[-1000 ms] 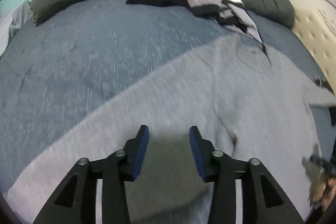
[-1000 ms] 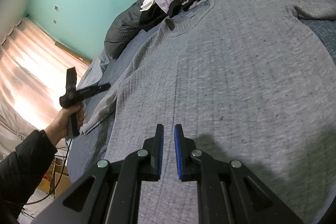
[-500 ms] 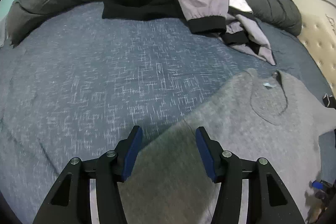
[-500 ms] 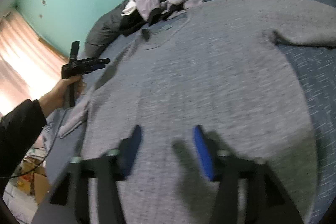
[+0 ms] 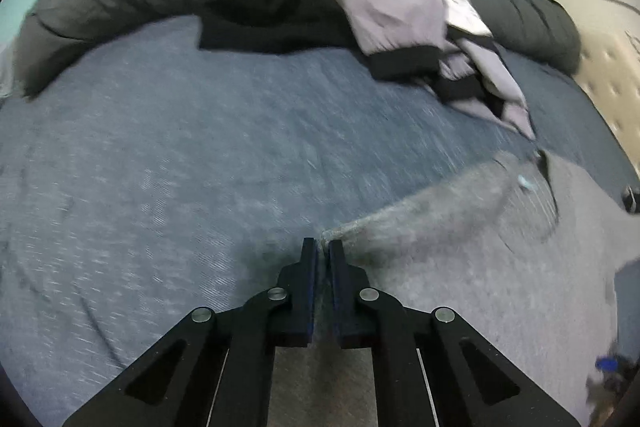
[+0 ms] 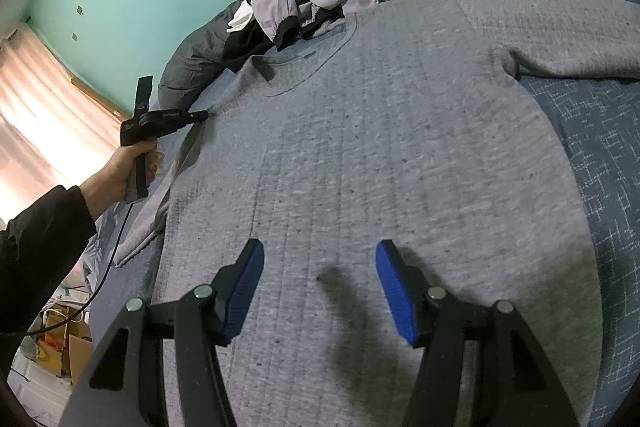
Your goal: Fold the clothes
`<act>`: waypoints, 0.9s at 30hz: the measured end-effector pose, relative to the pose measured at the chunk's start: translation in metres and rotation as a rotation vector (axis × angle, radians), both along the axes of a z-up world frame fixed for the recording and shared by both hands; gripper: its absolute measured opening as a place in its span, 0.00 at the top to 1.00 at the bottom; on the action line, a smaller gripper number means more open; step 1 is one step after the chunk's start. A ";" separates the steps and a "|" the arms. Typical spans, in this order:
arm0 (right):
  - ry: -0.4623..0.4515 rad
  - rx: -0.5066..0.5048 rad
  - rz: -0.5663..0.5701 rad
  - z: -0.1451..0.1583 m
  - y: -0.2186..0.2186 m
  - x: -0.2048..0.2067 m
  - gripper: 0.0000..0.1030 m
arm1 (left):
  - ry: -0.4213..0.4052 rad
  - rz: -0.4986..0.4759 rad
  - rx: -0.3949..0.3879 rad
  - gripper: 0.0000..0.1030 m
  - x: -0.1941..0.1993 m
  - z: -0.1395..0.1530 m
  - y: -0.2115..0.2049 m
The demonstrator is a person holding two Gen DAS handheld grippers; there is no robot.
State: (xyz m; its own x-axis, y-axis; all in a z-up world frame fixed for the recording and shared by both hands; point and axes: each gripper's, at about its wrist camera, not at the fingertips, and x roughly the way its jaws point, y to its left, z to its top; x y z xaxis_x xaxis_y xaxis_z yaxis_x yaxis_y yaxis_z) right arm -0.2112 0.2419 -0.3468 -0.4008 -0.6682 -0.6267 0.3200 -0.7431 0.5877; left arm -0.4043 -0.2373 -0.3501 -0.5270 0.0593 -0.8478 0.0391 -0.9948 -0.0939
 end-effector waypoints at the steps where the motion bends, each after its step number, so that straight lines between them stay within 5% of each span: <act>1: 0.000 -0.002 0.004 0.000 0.000 0.000 0.42 | -0.004 0.011 -0.008 0.94 -0.003 -0.001 -0.001; 6: -0.007 -0.004 0.004 -0.004 0.001 -0.001 0.42 | -0.012 0.054 -0.029 0.92 -0.002 0.002 -0.012; 8: -0.004 -0.002 0.003 -0.002 0.002 -0.001 0.42 | -0.011 0.067 -0.030 0.88 0.005 0.007 -0.018; 11: 0.002 -0.002 -0.002 -0.001 0.002 0.000 0.42 | -0.009 0.087 -0.031 0.66 0.015 0.014 -0.028; 15: 0.013 -0.008 -0.006 0.002 0.000 0.002 0.42 | -0.006 0.113 -0.032 0.66 0.029 0.023 -0.041; 22: 0.029 -0.027 -0.009 0.009 -0.005 0.008 0.42 | -0.039 0.191 0.008 0.61 0.122 0.041 -0.102; 27: 0.050 -0.041 0.001 0.016 -0.011 0.014 0.42 | -0.059 0.173 -0.004 0.61 0.168 0.035 -0.098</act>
